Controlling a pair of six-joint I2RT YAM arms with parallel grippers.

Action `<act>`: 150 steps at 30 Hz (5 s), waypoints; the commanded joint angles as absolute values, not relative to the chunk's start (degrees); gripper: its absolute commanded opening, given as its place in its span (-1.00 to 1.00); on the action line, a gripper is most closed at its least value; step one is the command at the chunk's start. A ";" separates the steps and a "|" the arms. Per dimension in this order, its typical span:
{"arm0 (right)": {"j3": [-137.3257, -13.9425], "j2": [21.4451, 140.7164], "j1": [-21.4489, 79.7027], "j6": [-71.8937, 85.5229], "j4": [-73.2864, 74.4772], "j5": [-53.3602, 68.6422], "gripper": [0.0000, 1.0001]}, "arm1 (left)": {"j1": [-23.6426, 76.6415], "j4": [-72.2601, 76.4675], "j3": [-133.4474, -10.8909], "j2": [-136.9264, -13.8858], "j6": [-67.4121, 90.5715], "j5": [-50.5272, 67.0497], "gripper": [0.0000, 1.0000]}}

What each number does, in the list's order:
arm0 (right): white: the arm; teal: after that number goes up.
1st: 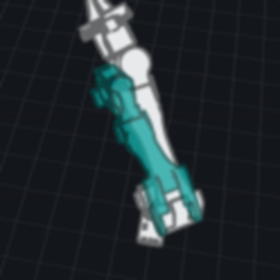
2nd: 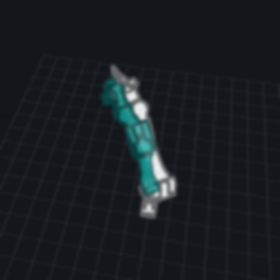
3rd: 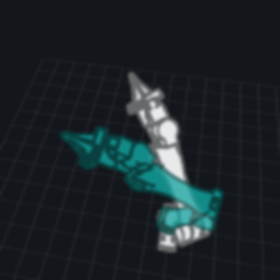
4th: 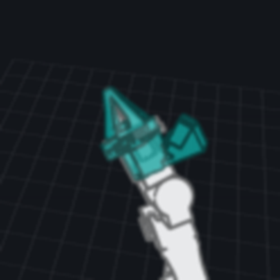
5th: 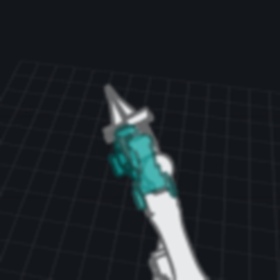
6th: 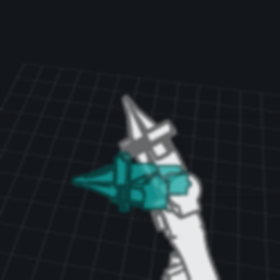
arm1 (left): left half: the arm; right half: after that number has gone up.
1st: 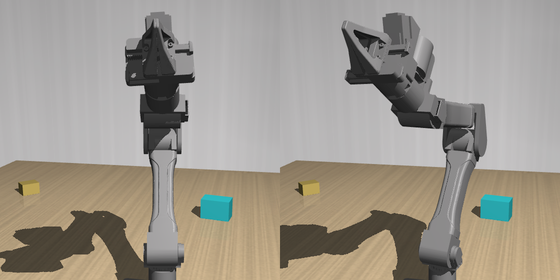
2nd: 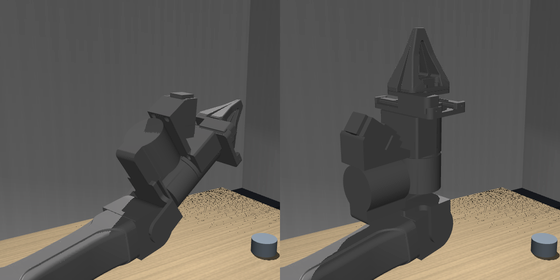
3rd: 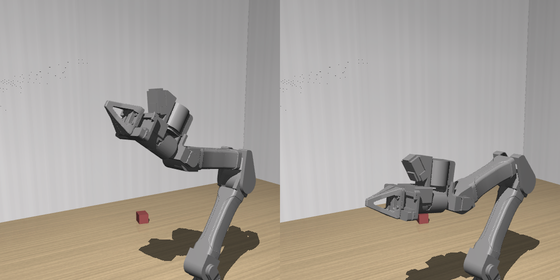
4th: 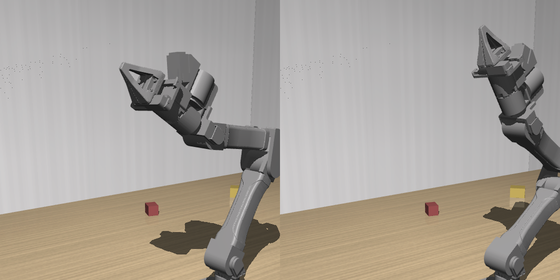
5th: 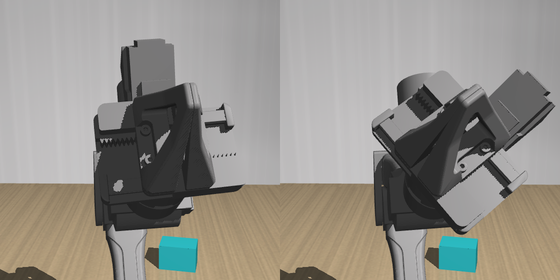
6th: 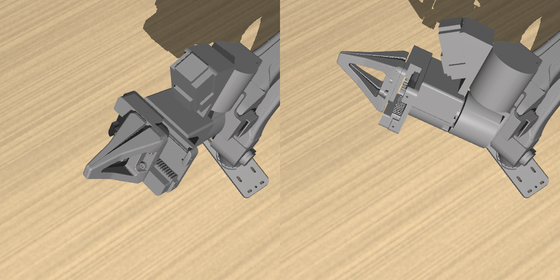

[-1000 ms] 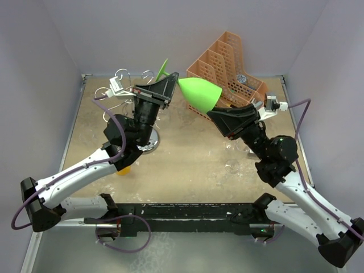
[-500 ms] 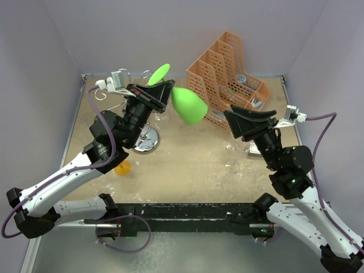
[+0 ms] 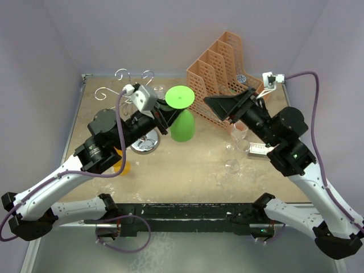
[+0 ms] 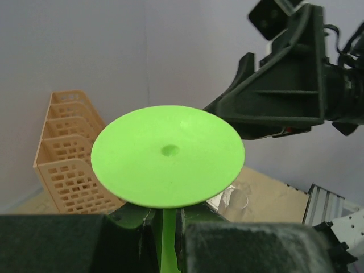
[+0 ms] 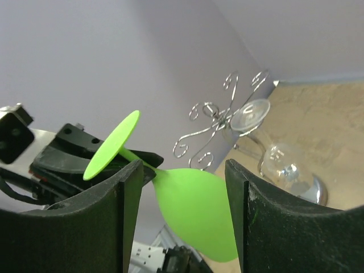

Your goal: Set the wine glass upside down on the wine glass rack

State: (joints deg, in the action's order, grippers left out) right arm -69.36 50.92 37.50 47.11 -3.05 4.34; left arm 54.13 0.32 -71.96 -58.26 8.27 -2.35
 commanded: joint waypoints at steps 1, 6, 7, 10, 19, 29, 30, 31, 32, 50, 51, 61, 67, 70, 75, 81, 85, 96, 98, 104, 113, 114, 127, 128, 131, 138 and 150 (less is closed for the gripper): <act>-68.96 51.02 37.45 50.95 -5.43 12.76 0.22 | 54.14 -0.23 -72.68 -58.37 -4.78 9.91 -1.00; -66.05 49.54 37.48 51.57 -9.30 15.08 0.22 | 54.14 -1.45 -72.22 -58.73 -8.44 10.46 -1.00; -65.41 49.23 37.52 51.71 -10.60 15.83 0.22 | 54.14 -1.58 -72.12 -58.80 -8.62 9.99 -1.00; -64.05 48.25 37.53 51.47 -12.77 16.02 0.21 | 54.09 -0.37 -71.13 -58.52 -8.47 8.74 -1.00; -62.19 46.43 37.48 52.62 -15.86 13.71 0.21 | 54.14 1.05 -70.27 -58.68 -7.91 6.15 -1.00; -65.65 53.62 37.46 54.32 -11.46 21.87 0.03 | 54.14 -1.14 -71.15 -59.25 -8.70 13.49 -1.00; -65.61 54.00 37.50 54.32 -11.47 22.64 -0.01 | 54.14 -1.07 -71.09 -59.12 -8.72 13.85 -1.00; -65.53 54.11 37.46 54.42 -11.51 23.28 -0.06 | 54.14 -1.10 -71.10 -58.95 -8.64 14.07 -1.00; -65.42 54.21 37.48 54.51 -11.39 23.59 -0.14 | 54.10 -1.08 -70.99 -58.75 -8.62 14.21 -1.00; -63.41 49.70 37.53 64.92 -14.10 21.87 -1.00 | 54.14 -2.36 -66.84 -53.05 6.03 11.79 -0.07; -63.03 49.38 37.52 64.99 -14.36 21.65 -1.00 | 54.13 -2.63 -66.32 -52.53 8.58 11.53 0.00; -63.02 48.72 37.52 59.49 -11.27 19.12 -1.00 | 54.13 5.89 -61.72 -49.44 41.27 1.39 0.09; -62.75 48.54 37.50 58.10 -10.70 19.06 -1.00 | 54.14 12.76 -60.95 -50.25 48.85 3.30 0.09; -62.29 48.43 37.48 58.01 -10.64 18.74 -1.00 | 54.14 14.22 -61.54 -51.05 49.59 4.50 0.09; -61.41 47.32 37.53 58.63 -10.19 14.68 -1.00 | 54.14 14.02 -60.35 -49.96 46.14 4.87 -0.19; -60.90 45.97 37.52 59.46 -10.53 11.42 -1.00 | 54.11 15.00 -57.53 -46.78 43.53 4.29 -0.25; -61.26 47.12 37.48 58.57 -10.28 12.48 -1.00 | 54.07 20.75 -56.82 -47.89 46.81 5.07 0.00; -60.05 48.08 37.51 58.46 -13.70 17.23 -1.00 | 54.14 11.66 -60.57 -52.65 49.72 -2.62 0.08; -59.88 48.41 37.48 58.35 -13.62 17.21 -1.00 | 54.13 12.65 -60.60 -53.32 50.57 -1.07 0.03; -59.68 49.50 37.52 57.77 -13.83 17.69 -1.00 | 54.08 11.50 -61.93 -53.94 51.02 0.82 -0.20; -59.15 49.93 37.51 57.24 -14.61 18.67 -1.00 | 54.14 15.74 -61.98 -54.61 54.70 3.99 -0.76; -59.23 49.82 37.50 56.96 -14.64 18.96 -1.00 | 54.14 15.96 -62.16 -54.85 55.28 4.11 -0.78; -62.04 46.66 37.49 52.44 -9.88 14.75 -0.29 | 54.14 14.59 -69.36 -59.30 59.05 1.76 -1.00; -62.13 45.96 37.50 52.05 -9.32 13.32 -0.16 | 54.10 14.00 -70.56 -59.64 58.75 1.48 -1.00; -61.70 43.06 37.52 51.02 -8.50 8.93 0.14 | 54.14 10.66 -75.86 -61.42 57.07 0.40 -1.00; -58.68 35.62 37.47 51.57 -11.79 3.67 0.34 | 53.44 -3.22 -93.91 -67.32 48.38 -5.02 -1.00; -58.20 35.52 37.45 49.40 -13.16 2.76 0.35 | 40.10 -14.60 -110.44 -72.79 41.94 -13.91 -1.00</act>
State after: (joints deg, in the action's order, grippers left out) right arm -58.50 33.78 37.45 50.74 -10.26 3.60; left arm 42.09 -12.12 -105.34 -71.18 46.35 -9.13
